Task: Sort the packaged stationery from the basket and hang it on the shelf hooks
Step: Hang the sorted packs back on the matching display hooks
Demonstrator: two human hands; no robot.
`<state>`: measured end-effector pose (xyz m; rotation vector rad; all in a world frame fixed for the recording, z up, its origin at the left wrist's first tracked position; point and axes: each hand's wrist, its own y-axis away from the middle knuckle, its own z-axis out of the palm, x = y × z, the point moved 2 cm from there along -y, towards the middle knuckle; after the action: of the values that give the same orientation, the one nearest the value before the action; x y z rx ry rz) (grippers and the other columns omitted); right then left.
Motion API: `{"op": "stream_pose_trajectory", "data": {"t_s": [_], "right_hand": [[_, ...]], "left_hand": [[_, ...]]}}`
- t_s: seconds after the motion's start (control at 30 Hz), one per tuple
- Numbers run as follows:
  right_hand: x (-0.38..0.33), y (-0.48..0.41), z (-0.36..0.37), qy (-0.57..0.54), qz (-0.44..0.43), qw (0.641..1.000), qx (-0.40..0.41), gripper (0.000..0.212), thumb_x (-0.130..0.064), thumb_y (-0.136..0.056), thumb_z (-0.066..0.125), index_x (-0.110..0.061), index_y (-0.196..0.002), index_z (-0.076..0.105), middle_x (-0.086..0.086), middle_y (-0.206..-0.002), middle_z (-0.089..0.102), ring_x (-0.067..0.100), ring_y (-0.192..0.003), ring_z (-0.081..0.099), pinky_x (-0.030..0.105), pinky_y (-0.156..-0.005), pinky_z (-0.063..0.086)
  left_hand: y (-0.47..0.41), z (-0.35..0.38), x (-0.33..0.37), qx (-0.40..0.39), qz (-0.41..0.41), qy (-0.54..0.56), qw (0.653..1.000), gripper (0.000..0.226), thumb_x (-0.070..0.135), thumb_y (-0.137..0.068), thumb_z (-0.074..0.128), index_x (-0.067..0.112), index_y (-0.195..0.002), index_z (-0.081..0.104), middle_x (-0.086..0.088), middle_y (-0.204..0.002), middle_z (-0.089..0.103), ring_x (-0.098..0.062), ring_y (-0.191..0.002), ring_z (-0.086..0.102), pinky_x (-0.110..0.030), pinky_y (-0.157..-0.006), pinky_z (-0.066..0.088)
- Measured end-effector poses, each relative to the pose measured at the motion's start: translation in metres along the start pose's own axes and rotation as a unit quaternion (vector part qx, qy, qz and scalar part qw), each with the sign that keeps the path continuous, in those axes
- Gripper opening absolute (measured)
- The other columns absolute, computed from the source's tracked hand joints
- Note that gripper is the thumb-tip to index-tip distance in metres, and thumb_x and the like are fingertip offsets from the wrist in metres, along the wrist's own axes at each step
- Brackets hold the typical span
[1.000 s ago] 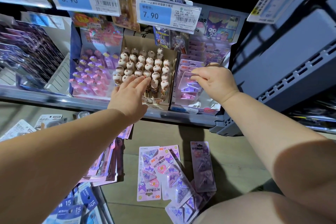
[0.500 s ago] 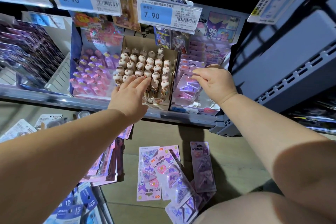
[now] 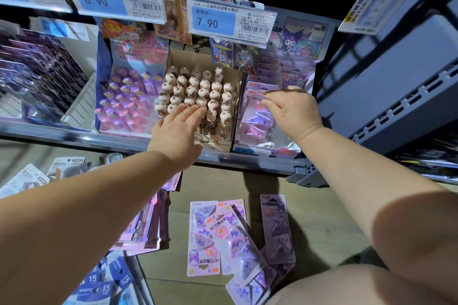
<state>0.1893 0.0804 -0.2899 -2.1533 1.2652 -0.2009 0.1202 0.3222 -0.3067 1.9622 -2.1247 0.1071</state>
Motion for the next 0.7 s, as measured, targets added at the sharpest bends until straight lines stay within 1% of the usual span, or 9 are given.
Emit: {"op": "stream_pose_trajectory", "data": {"t_s": [0.1, 0.2, 0.43, 0.6, 0.7], "right_hand": [[0.0004, 0.0023, -0.0017, 0.008, -0.024, 1.0, 0.008, 0.032, -0.034, -0.087, 0.051, -0.014, -0.081, 0.076, 0.004, -0.062, 0.07, 0.028, -0.06, 0.063, 0.031, -0.055, 0.055], [0.0023, 0.0011, -0.0011, 0.0, -0.05, 0.999, 0.017, 0.031, -0.031, -0.086, 0.053, -0.013, -0.084, 0.077, 0.004, -0.066, 0.071, 0.028, -0.062, 0.065, 0.032, -0.058, 0.056], [0.0028, 0.0022, 0.0044, 0.013, -0.076, 0.997, 0.028, 0.027, -0.03, -0.086, 0.055, -0.015, -0.086, 0.077, 0.001, -0.07, 0.071, 0.024, -0.062, 0.065, 0.024, -0.057, 0.05], [-0.0042, 0.0018, 0.0021, 0.03, -0.1, 0.993, 0.047, 0.026, -0.028, -0.085, 0.054, -0.015, -0.08, 0.077, 0.001, -0.062, 0.067, 0.023, -0.054, 0.062, 0.021, -0.052, 0.048], [-0.0027, 0.0026, -0.0006, 0.038, -0.098, 0.993, 0.047, 0.026, -0.028, -0.086, 0.054, -0.015, -0.078, 0.076, 0.001, -0.059, 0.065, 0.023, -0.052, 0.06, 0.021, -0.051, 0.046]], "left_hand": [[-0.0001, -0.0003, -0.001, 0.003, 0.002, 0.001, 1.0, 0.083, 0.03, -0.09, 0.063, 0.035, -0.155, 0.011, 0.011, -0.162, 0.013, -0.015, -0.15, 0.003, -0.046, -0.118, 0.016], [-0.0002, 0.0012, -0.0014, 0.003, 0.001, 0.001, 1.0, 0.083, 0.03, -0.089, 0.063, 0.035, -0.155, 0.012, 0.011, -0.162, 0.013, -0.015, -0.15, 0.003, -0.046, -0.118, 0.016], [0.001, -0.0006, -0.0011, -0.002, 0.001, 0.003, 1.0, 0.082, 0.029, -0.09, 0.062, 0.035, -0.155, 0.012, 0.012, -0.162, 0.012, -0.015, -0.15, 0.002, -0.046, -0.118, 0.015], [0.0016, -0.0027, 0.0005, -0.008, -0.003, 0.002, 1.0, 0.083, 0.03, -0.09, 0.062, 0.035, -0.155, 0.01, 0.012, -0.162, 0.011, -0.015, -0.15, 0.001, -0.046, -0.118, 0.014], [0.0026, -0.0038, 0.0012, -0.011, -0.003, -0.004, 1.0, 0.083, 0.031, -0.091, 0.061, 0.035, -0.155, 0.009, 0.012, -0.162, 0.01, -0.015, -0.15, 0.001, -0.045, -0.118, 0.014]]}}
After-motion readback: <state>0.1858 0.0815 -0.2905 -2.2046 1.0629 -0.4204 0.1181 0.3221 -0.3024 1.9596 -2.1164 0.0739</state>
